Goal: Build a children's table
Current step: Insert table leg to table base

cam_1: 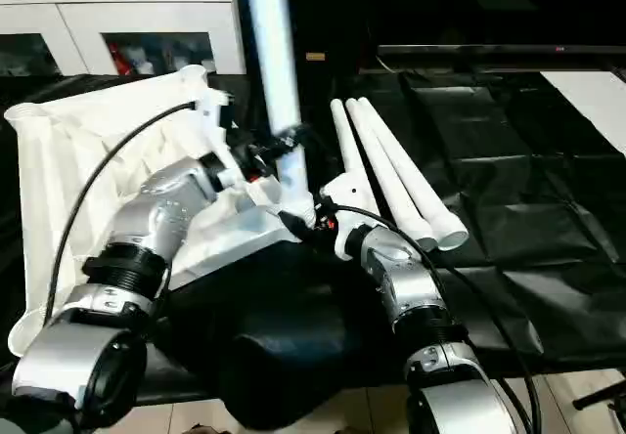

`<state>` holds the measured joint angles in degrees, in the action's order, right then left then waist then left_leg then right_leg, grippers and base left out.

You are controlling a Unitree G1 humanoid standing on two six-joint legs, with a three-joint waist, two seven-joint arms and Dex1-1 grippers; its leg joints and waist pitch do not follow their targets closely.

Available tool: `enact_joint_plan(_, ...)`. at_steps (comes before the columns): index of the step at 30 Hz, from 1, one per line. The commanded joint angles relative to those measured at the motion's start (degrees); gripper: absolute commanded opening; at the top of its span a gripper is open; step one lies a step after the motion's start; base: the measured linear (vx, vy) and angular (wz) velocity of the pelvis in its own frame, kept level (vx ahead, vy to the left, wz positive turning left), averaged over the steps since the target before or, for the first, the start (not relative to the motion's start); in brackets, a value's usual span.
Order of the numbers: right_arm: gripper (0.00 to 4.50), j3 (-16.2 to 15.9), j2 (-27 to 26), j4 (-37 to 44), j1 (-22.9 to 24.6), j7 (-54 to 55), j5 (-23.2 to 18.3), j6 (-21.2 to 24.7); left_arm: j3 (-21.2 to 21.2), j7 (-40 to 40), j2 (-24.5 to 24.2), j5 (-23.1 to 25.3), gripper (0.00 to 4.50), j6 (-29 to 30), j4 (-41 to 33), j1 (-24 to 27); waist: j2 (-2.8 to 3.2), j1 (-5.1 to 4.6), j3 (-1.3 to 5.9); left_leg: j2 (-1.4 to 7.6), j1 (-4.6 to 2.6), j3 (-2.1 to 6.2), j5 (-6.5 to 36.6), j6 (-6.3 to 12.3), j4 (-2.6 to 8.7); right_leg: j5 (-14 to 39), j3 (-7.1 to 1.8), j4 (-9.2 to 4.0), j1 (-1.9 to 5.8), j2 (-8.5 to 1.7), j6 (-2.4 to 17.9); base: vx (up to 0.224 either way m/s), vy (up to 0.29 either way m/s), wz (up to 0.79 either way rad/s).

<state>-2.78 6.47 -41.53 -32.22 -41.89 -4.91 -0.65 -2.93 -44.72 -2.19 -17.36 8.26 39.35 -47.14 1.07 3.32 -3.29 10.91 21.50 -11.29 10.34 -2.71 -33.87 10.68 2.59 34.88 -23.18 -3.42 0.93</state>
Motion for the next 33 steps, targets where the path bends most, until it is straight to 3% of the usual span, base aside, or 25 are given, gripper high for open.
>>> enact_joint_plan(1,3.87,1.2,2.1,3.7,0.6,-1.0,-1.5,0.0,1.8,-0.4,-0.1,1.5,1.96,0.2,-0.8,1.6,0.09,0.36,4.05,2.53,-0.81,1.15,9.9,3.95,3.52,3.3,-2.34,-3.79,3.4,-4.57,16.1,0.0,0.0,0.0)
enact_joint_plan(6,3.88,3.2,7.6,13.3,3.9,-7.3,-5.3,3.3,2.3,-0.3,-0.3,2.0,1.9,0.1,-2.4,2.6,-0.34,1.14,3.81,2.44,-0.9,1.02,10.5,4.7,3.5,6.7,-2.38,-4.2,3.41,-4.41,14.3,0.0,0.0,0.0)
enact_joint_plan(13,3.88,3.9,12.3,16.1,4.3,-9.6,-6.2,4.7,3.4,0.0,-0.9,2.7,1.89,-0.4,-5.4,4.3,-0.53,1.09,3.85,2.17,-0.7,1.1,10.2,4.01,3.4,10.1,-2.34,-4.55,3.3,-4.38,13.1,0.0,0.0,0.0)
enact_joint_plan(15,3.88,3.9,12.6,16.0,4.0,-9.7,-6.6,6.1,4.4,-0.2,-1.2,3.7,1.89,-0.9,-6.5,5.3,-0.51,1.02,3.9,2.24,-0.64,1.15,9.7,4.39,3.39,9.1,-2.3,-4.42,3.3,-4.34,13.3,0.0,0.0,0.0)
enact_joint_plan(16,4.16,3.7,12.6,15.7,3.8,-9.9,-6.5,6.5,4.9,-0.2,-1.3,4.2,1.89,-1.2,-6.7,5.5,-0.65,0.95,3.96,2.24,-0.67,1.13,9.5,4.57,3.35,8.8,-2.26,-4.37,3.24,-4.28,13.4,0.0,0.0,0.0)
enact_joint_plan(18,4.24,3.5,12.6,15.7,3.6,-10.2,-6.7,7.3,5.6,-0.3,-1.5,4.9,1.89,-1.5,-6.8,5.7,-0.69,0.91,3.89,2.23,-0.63,1.11,9.6,4.71,3.35,9.2,-2.24,-4.42,3.24,-4.27,13.3,0.0,0.0,0.0)
enact_joint_plan(22,4.5,2.7,12.6,15.7,3.2,-10.7,-6.3,7.8,6.9,-0.3,-1.7,6.2,1.87,-2.0,-7.3,6.0,-0.6,0.94,3.82,2.3,-0.69,1.17,10.1,4.15,3.45,11.1,-2.23,-4.57,3.17,-4.43,12.8,0.0,0.0,0.0)
enact_joint_plan(33,4.5,-0.7,10.4,12.0,-0.1,-8.6,-3.1,6.4,10.5,-1.5,-2.3,8.4,1.87,-1.6,-7.0,5.1,-0.07,0.26,3.95,2.23,-0.76,1.25,10.7,3.1,3.41,8.9,-2.23,-4.35,3.17,-4.35,13.8,0.0,0.0,0.0)
